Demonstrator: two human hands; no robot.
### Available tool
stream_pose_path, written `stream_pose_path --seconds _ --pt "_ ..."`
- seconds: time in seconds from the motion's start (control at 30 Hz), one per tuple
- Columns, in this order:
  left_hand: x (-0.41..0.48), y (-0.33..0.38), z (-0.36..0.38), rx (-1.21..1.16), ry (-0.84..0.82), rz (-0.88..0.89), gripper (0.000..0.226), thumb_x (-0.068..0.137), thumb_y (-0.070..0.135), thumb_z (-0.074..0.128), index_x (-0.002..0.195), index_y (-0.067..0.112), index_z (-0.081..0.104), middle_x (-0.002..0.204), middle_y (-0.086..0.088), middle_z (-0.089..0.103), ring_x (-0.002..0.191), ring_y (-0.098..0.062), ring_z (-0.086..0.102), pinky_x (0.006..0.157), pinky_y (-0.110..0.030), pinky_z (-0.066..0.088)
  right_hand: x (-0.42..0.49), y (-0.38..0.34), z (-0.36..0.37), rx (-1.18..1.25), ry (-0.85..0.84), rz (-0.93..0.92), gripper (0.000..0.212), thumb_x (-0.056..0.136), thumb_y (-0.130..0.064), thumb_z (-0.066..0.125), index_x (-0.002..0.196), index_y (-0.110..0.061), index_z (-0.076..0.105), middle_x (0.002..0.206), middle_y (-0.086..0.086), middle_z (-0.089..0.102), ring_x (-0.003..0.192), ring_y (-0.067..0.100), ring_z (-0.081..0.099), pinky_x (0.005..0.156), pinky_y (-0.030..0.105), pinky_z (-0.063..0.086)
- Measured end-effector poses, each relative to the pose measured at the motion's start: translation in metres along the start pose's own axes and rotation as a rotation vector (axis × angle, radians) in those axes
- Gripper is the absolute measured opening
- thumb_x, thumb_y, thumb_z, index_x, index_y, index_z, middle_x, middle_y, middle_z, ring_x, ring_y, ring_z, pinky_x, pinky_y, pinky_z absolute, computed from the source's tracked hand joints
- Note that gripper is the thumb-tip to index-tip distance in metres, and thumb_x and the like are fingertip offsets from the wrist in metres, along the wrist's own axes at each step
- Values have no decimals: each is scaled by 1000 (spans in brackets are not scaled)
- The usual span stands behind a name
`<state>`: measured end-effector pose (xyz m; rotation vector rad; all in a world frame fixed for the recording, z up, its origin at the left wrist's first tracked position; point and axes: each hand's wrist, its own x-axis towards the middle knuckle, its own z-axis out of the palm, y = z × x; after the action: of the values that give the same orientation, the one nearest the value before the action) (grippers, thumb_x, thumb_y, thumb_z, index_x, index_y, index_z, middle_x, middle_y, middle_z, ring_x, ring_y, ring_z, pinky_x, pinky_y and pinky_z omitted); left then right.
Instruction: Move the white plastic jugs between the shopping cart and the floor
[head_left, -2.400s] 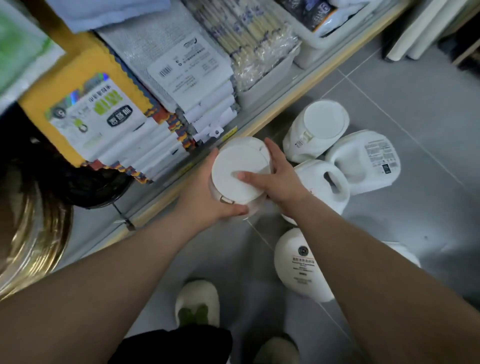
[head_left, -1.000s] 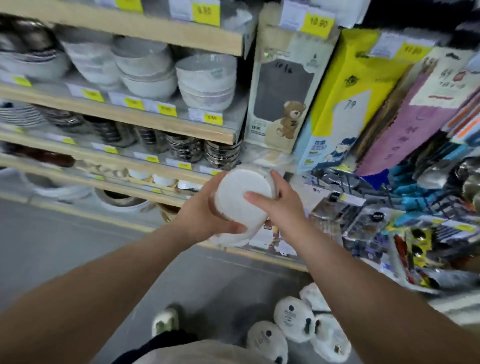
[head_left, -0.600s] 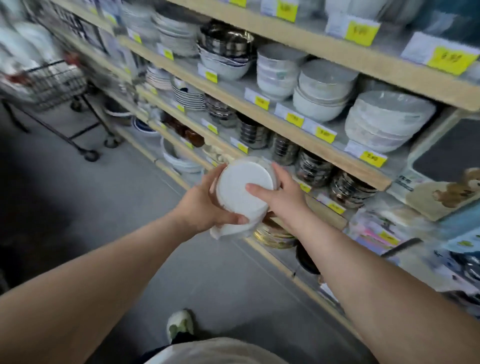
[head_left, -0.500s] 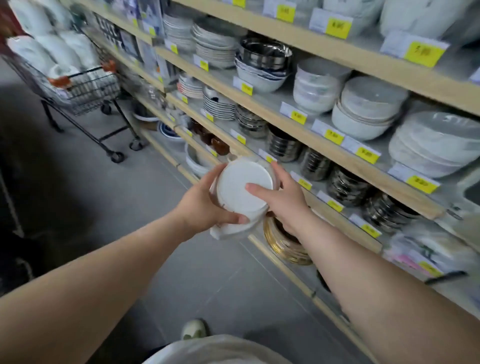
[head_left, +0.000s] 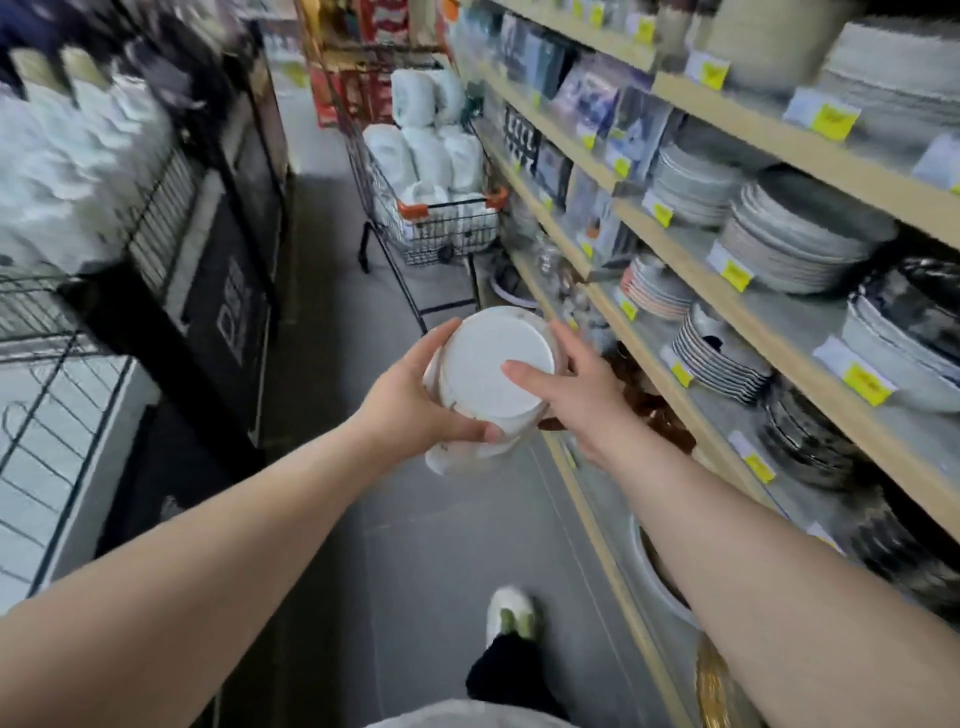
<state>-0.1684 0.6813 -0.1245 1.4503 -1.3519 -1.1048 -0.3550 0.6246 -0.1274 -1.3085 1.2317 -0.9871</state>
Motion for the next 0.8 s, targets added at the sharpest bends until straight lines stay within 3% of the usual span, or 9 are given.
stream_pose_path --seconds 0.17,0.23,0.37,0.53,0.6,0.73,0.8 --pt "88 -12 -57 37 170 -28 121 35 36 94 137 54 33 133 16 52 125 -12 48 106 -40 44 126 -12 53 11 -155 -45 90 65 -37 86 143 -38 41 139 -13 50 122 13 52 96 48 51" --pt "127 -13 -79 27 222 -45 121 39 29 96 140 51 32 134 14 52 125 -12 49 106 -38 44 178 -20 74 10 -207 -45 90 64 -38 86 142 -39 41 137 -13 51 120 13 53 95 49 52" --pt "198 -11 -125 0 337 -48 116 51 16 94 143 46 31 135 14 50 125 -11 48 95 -24 44 273 -47 117 10 -308 -80 90 64 -35 87 142 -34 43 134 -13 54 121 10 53 100 36 49" --pt "267 -17 -194 10 449 -68 116 45 27 95 139 55 31 138 15 48 128 -15 45 100 -35 48 365 -76 185 47 -453 -96 85 71 -25 84 144 -31 42 129 -15 56 119 9 55 91 30 52" --pt "296 -21 -224 17 469 -63 114 49 23 94 140 54 32 138 15 46 128 -14 44 91 -26 51 401 -82 212 55 -477 -98 87 70 -27 84 144 -33 40 129 -16 55 120 10 54 87 29 53" --pt "364 -34 -295 48 469 -48 113 54 19 93 142 52 31 139 14 45 128 -15 43 95 -29 47 479 -93 272 57 -503 -102 88 70 -32 84 144 -39 38 125 -25 52 123 16 53 94 45 53" --pt "403 -38 -332 63 440 -33 112 55 17 93 143 49 30 139 13 45 127 -14 44 87 -21 45 518 -102 302 74 -474 -109 87 70 -33 84 144 -40 38 117 -32 48 123 15 51 95 46 53"
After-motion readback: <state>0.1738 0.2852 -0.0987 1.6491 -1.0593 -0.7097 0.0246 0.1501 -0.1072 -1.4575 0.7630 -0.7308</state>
